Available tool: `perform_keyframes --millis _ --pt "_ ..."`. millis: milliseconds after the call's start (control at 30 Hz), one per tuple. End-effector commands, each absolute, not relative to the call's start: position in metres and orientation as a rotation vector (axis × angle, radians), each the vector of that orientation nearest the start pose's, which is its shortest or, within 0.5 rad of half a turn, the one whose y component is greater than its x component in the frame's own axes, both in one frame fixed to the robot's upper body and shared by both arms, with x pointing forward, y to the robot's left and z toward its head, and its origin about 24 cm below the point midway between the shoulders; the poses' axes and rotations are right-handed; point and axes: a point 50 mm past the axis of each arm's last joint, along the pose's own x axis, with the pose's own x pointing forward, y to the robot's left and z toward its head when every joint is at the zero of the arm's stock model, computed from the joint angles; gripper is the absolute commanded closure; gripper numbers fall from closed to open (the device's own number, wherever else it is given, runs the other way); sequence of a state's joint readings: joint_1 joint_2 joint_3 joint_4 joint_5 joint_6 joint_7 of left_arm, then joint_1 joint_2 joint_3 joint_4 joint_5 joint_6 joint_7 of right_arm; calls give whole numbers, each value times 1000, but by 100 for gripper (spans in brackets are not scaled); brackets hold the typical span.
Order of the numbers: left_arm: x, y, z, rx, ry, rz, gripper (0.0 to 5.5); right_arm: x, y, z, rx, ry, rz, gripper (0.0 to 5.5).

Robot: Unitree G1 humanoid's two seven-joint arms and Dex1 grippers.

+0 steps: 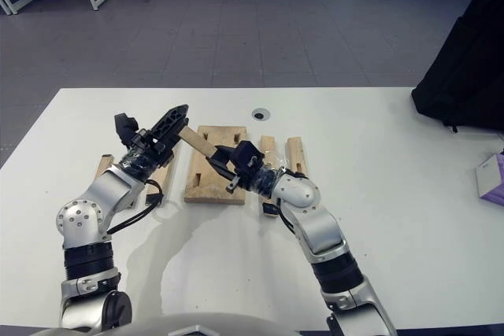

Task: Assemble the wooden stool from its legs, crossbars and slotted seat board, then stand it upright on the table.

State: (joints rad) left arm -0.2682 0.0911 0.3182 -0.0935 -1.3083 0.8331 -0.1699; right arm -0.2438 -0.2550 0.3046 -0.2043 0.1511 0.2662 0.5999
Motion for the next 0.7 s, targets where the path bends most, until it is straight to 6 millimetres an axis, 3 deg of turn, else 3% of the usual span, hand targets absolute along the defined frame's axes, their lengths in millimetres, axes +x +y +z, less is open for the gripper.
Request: perform_keyframes --millis 33,300,467,567,700 --pt "278 149 120 -1076 144 -667 281 261 -80 105 -221 -32 984 422" --pt "275 148 117 -1067 138 -662 415 259 -84 105 -222 -20 995 422" --pt "273 147 124 -1052 82 -696 497 260 -84 105 -240 -26 999 422" --pt "275 148 124 -1029 78 -672 506 261 -84 105 -253 -36 998 422" --pt "276 142 117 -864 119 -672 506 261 -83 104 -255 -31 988 422"
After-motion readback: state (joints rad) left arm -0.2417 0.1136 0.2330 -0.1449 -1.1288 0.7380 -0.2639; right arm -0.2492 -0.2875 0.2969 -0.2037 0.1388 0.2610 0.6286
